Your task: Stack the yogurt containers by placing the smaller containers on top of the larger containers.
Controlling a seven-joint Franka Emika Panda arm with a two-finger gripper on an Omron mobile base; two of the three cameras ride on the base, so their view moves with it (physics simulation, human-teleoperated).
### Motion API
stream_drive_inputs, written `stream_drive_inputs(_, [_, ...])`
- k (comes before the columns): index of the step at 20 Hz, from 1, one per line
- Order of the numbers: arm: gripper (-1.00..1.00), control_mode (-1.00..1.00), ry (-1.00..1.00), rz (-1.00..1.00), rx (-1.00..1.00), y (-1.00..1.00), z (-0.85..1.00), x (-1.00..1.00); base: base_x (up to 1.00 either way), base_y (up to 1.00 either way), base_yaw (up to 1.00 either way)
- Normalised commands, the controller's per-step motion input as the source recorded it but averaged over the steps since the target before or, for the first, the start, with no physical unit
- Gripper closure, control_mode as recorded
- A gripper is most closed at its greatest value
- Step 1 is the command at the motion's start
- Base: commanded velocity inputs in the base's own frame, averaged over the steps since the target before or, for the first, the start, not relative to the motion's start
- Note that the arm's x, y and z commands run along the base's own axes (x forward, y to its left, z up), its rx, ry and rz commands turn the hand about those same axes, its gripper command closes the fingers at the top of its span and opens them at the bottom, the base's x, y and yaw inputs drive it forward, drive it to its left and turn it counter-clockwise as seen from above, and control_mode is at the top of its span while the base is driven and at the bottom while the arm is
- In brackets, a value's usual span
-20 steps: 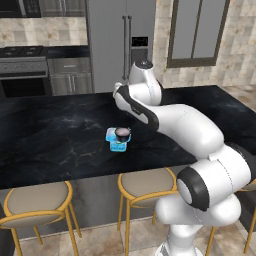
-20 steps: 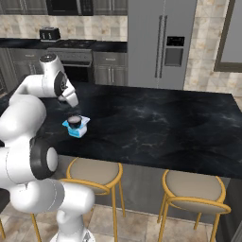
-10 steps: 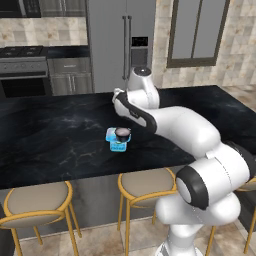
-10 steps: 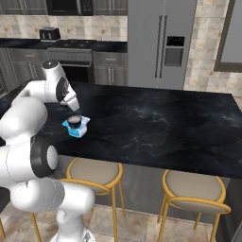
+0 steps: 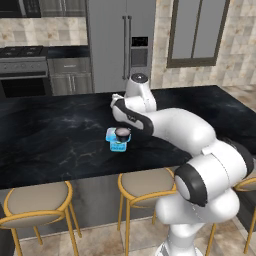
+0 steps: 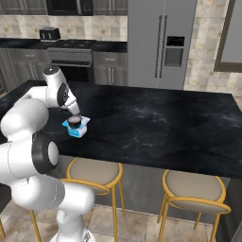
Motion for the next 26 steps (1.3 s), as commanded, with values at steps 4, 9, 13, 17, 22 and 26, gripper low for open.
stream_drive_inputs(4, [1.00, -1.00, 0.00, 0.00, 0.00, 0.02, -0.21, 0.13, 0.00, 0.00, 0.00])
stream_drive_inputs(9, [1.00, -1.00, 0.00, 0.00, 0.00, 0.00, -0.18, 0.19, 0.00, 0.00, 0.00])
stream_drive_inputs(13, [1.00, -1.00, 0.00, 0.00, 0.00, 0.01, -0.15, 0.15, 0.00, 0.00, 0.00])
stream_drive_inputs(17, [1.00, -1.00, 0.00, 0.00, 0.00, 0.07, -0.15, 0.13, 0.00, 0.00, 0.00])
stream_drive_inputs(22, [1.00, -1.00, 0.00, 0.00, 0.00, 0.05, -0.17, 0.12, 0.00, 0.00, 0.00])
stream_drive_inputs(26, [1.00, -1.00, 0.00, 0.00, 0.00, 0.01, -0.15, 0.11, 0.00, 0.00, 0.00])
